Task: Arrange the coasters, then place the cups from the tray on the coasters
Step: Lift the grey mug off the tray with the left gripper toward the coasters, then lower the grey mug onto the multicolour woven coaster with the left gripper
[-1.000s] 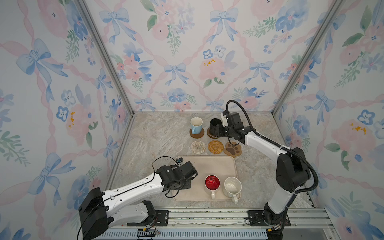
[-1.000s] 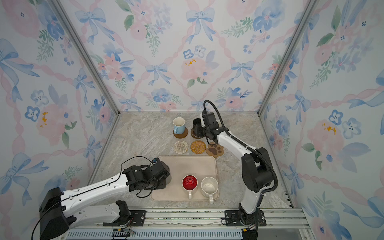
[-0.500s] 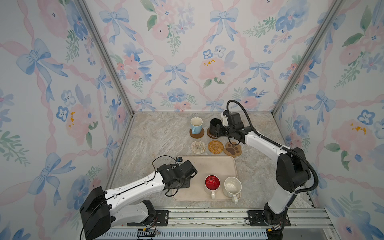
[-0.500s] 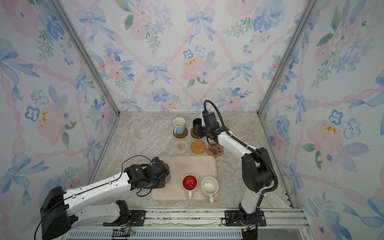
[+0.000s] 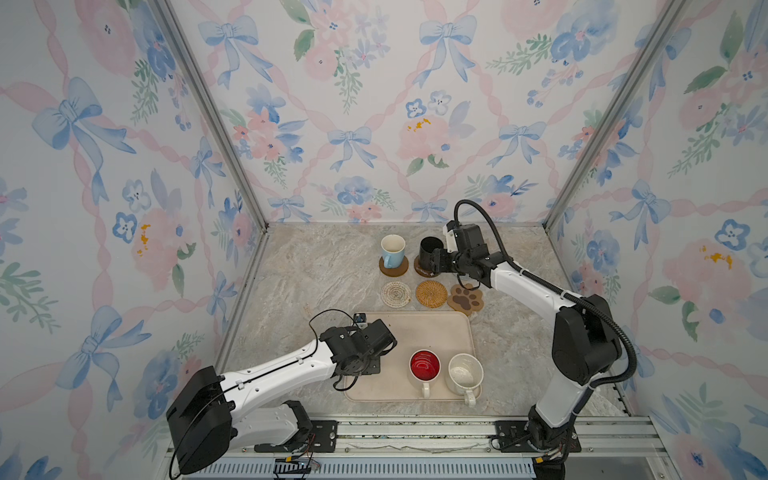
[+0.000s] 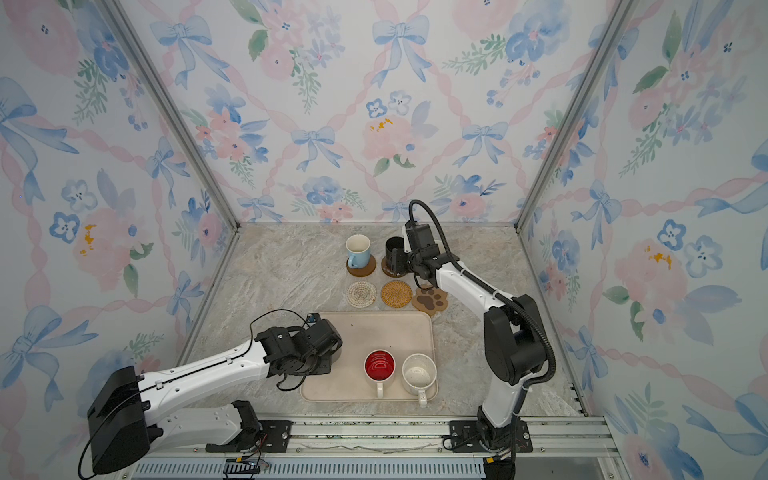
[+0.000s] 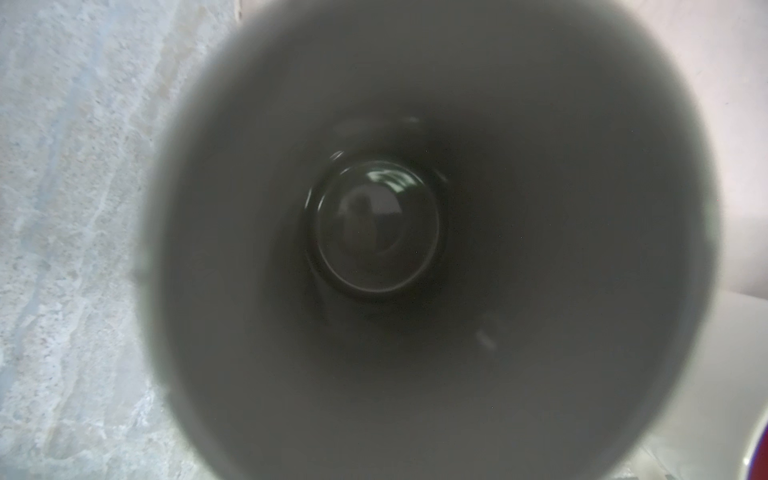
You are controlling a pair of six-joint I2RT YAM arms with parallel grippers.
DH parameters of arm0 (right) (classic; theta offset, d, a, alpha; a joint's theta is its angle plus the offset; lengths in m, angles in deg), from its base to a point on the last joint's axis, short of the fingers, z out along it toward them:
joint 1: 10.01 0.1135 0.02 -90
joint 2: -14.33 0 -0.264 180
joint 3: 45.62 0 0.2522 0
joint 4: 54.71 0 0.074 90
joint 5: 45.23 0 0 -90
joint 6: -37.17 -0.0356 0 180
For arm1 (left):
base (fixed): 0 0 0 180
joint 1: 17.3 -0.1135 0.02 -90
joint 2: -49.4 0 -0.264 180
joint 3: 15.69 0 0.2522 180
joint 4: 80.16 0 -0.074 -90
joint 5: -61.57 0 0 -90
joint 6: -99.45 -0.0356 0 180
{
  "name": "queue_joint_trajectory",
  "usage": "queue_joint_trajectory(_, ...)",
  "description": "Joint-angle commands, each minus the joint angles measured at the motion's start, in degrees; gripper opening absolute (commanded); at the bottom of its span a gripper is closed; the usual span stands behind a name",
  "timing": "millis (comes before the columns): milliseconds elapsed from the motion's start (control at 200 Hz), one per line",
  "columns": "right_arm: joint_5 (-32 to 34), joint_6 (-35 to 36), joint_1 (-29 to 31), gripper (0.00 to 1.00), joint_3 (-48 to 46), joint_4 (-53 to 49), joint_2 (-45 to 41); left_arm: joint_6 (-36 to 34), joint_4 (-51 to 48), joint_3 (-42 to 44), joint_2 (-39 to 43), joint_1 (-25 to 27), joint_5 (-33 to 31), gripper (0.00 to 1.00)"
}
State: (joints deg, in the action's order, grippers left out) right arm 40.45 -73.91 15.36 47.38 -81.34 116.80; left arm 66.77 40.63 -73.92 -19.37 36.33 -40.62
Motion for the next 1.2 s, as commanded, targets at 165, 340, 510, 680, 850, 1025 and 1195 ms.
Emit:
queue_joint_trajectory(165,-0.43,-0.63,-0.8,0.54,-0.46,-1.24,0.49,-0.2,0.77,-0.25,0.19,-0.49,-1.86,0.01)
queue_joint_trajectory(340,-0.52,-0.58,-0.83,0.54,-0.58,-1.22,0.11,-0.32,0.7,-0.99,1.44,-0.48,-3.1,0.0)
queue_joint_trajectory(510,-1.02,-0.88,-0.81,0.53,-0.67,-0.76,-0.41,-2.05,0.63,-4.09,0.48,-0.48,-4.13,0.0)
queue_joint_trajectory(680,-1.0,-0.88,-0.83,0.52,-0.84,-0.67,-0.61,-5.26,0.72,-8.13,-3.29,-1.27,-5.18,0.0)
queue_joint_trajectory(850,-0.95,-0.71,-0.81,0.52,-0.74,-0.75,-0.61,-9.48,0.9,-12.68,-6.96,-3.58,-6.4,0.0)
queue_joint_trajectory(1025,-0.96,-0.63,-1.02,0.52,-0.67,-0.99,-0.57,-15.39,2.84,-17.64,-10.74,-6.89,-6.22,0.0)
queue_joint_trajectory(1195,-0.62,-0.61,-1.5,0.52,-1.25,-1.27,-1.29,-20.45,5.79,-21.52,-15.66,-10.21,-4.61,0.0)
